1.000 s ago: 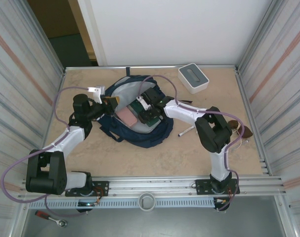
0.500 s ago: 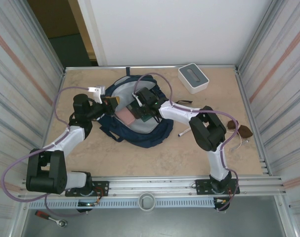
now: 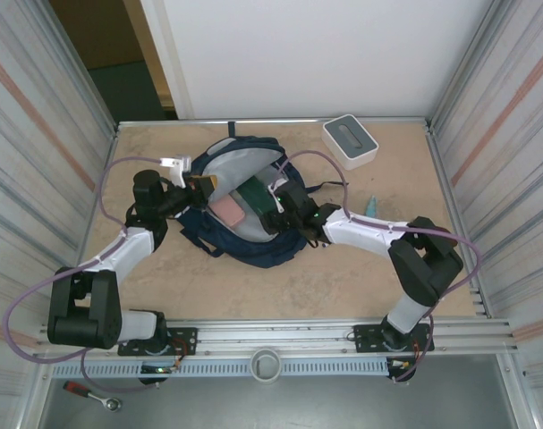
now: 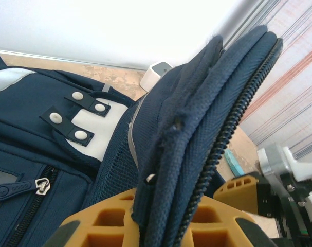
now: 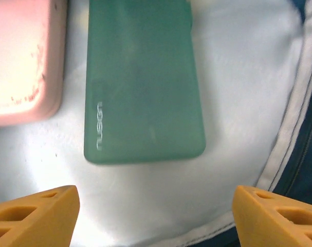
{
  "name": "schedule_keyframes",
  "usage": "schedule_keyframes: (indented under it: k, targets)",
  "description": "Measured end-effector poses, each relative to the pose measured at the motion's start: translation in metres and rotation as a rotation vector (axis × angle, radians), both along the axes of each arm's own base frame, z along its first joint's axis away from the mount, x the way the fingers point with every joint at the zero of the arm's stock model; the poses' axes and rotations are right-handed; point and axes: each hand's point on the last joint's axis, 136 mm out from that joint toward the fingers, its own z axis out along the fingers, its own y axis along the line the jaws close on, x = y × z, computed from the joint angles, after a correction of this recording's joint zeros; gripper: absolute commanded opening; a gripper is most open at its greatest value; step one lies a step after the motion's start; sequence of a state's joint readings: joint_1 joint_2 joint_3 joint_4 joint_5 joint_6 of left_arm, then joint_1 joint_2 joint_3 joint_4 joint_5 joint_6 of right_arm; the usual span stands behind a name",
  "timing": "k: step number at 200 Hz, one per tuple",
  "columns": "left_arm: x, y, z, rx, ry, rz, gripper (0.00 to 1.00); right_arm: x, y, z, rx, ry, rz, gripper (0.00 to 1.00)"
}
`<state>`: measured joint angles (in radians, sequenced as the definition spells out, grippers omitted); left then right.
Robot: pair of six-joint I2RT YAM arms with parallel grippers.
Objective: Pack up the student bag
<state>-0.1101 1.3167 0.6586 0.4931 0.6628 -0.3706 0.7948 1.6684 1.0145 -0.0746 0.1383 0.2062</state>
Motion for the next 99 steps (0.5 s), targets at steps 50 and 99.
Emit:
schedule_keyframes:
  k: [50, 99]
  targets:
    - [0.001, -0.002, -0.005, -0.007, 0.014, -0.016, 0.0, 0.008, 0.013, -0.031, -0.021, 0.051, -0.004, 0.37]
    - [0.001, -0.003, -0.006, -0.012, 0.018, -0.018, 0.0, 0.041, 0.046, -0.016, 0.006, -0.004, 0.012, 0.37]
